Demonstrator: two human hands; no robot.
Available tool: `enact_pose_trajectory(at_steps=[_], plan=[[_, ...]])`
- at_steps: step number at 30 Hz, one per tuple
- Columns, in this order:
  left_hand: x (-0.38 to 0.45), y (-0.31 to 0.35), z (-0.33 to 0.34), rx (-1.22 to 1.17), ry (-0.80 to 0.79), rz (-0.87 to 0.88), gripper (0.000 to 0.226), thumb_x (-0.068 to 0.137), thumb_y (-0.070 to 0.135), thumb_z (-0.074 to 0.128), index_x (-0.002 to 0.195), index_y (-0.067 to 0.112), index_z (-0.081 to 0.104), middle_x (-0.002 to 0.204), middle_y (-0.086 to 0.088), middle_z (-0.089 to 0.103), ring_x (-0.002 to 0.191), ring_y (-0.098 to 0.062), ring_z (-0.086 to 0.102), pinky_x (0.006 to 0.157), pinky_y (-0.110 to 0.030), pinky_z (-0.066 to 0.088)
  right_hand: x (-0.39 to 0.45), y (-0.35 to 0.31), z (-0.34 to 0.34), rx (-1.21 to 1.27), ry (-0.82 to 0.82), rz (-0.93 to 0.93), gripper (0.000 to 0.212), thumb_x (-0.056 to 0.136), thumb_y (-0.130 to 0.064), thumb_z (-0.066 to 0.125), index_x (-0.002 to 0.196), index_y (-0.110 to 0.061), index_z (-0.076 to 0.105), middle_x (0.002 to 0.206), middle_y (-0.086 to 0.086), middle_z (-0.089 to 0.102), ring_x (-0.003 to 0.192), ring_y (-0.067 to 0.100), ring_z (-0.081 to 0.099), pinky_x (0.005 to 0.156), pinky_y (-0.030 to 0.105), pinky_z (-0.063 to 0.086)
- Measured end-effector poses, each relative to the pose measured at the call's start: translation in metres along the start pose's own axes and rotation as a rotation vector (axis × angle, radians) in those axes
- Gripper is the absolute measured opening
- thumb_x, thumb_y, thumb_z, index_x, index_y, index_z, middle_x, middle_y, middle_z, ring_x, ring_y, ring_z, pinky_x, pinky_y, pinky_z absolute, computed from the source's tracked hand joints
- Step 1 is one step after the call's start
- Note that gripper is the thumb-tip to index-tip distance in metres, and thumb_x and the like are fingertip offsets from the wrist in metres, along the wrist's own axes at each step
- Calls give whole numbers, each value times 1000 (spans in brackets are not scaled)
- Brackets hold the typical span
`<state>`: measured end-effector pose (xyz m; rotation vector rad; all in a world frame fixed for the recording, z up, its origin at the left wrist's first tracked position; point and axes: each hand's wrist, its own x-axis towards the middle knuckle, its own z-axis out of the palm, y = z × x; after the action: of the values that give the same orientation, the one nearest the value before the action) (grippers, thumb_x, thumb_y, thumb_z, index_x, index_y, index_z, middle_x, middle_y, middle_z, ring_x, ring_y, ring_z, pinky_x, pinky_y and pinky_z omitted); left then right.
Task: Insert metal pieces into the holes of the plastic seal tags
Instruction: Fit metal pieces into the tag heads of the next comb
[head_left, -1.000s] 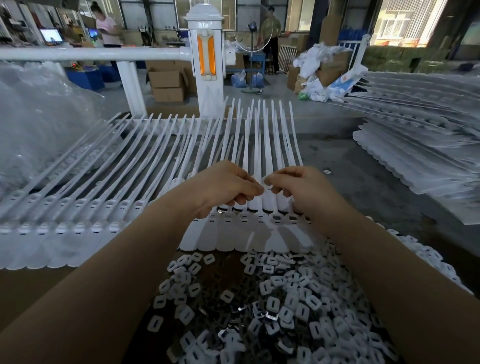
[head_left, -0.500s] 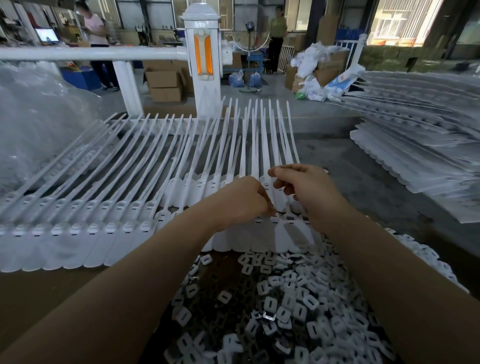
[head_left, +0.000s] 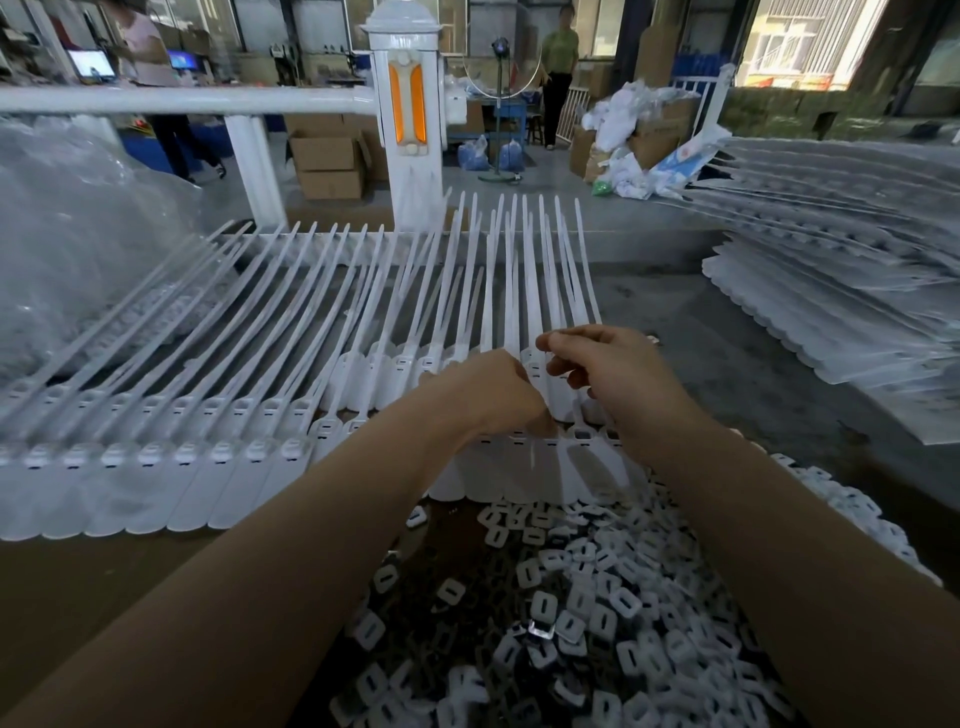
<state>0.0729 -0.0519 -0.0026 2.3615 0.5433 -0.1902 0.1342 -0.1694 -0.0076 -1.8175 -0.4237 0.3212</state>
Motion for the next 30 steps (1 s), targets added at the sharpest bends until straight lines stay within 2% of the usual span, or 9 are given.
enact_pose_trajectory(at_steps=[5,8,10,12,13,16,20,25,30], plan=[[5,1,2,-17,12,-16,33,74,28,78,103,19,65,116,-8,62,121,-34,50,107,-54,39,2,0,1,7,5,10,16,96,-27,57,88,-27,71,84,-5,67,74,3,55,60,21,36],[2,-3,0,-6,4,71,15,77,26,79,84,27,66,100,-2,64,114,-30,54,107,-52,38,3,2,-1,36,14,9,17,96,-26,56,89,-26,71,84,-5,67,75,3,57,63,22,36],[-2,-7,-4,14,26,230,15,78,27,80,77,31,65,87,4,60,91,-15,59,93,-33,47,4,3,-2,75,27,22,17,96,-26,56,94,-24,72,84,-4,67,80,9,55,65,25,38],[-9,-7,-8,42,31,445,14,77,26,82,78,33,70,85,8,62,71,1,56,65,-10,41,6,3,-3,105,40,39,18,96,-26,56,96,-22,73,85,-2,67,84,15,57,68,30,44],[-12,-6,-9,40,6,533,13,76,24,82,79,33,73,83,12,64,70,4,55,60,-7,38,7,4,-2,123,45,47,18,95,-25,57,96,-21,74,86,0,68,89,21,60,71,35,49],[-21,3,-1,47,-123,689,10,76,21,82,83,28,78,73,26,66,70,11,55,62,-2,37,7,4,-2,186,62,58,15,93,-23,60,93,-18,75,86,5,69,96,32,63,90,48,53],[-24,9,10,147,-176,731,16,79,24,80,95,24,79,81,23,68,72,15,56,64,0,37,6,4,-2,223,64,42,14,91,-18,61,91,-15,75,74,-1,65,75,15,56,77,34,50],[-26,9,12,175,-167,714,17,81,23,78,98,21,77,79,24,63,79,11,61,74,-6,47,5,3,-2,226,62,45,14,92,-17,60,93,-14,74,75,-1,64,68,9,54,67,26,44],[-24,7,14,143,-178,668,9,81,23,79,86,22,72,76,18,64,72,10,60,67,-4,46,6,4,-3,204,54,39,16,94,-17,58,93,-15,73,76,-1,64,67,7,53,63,22,41]])
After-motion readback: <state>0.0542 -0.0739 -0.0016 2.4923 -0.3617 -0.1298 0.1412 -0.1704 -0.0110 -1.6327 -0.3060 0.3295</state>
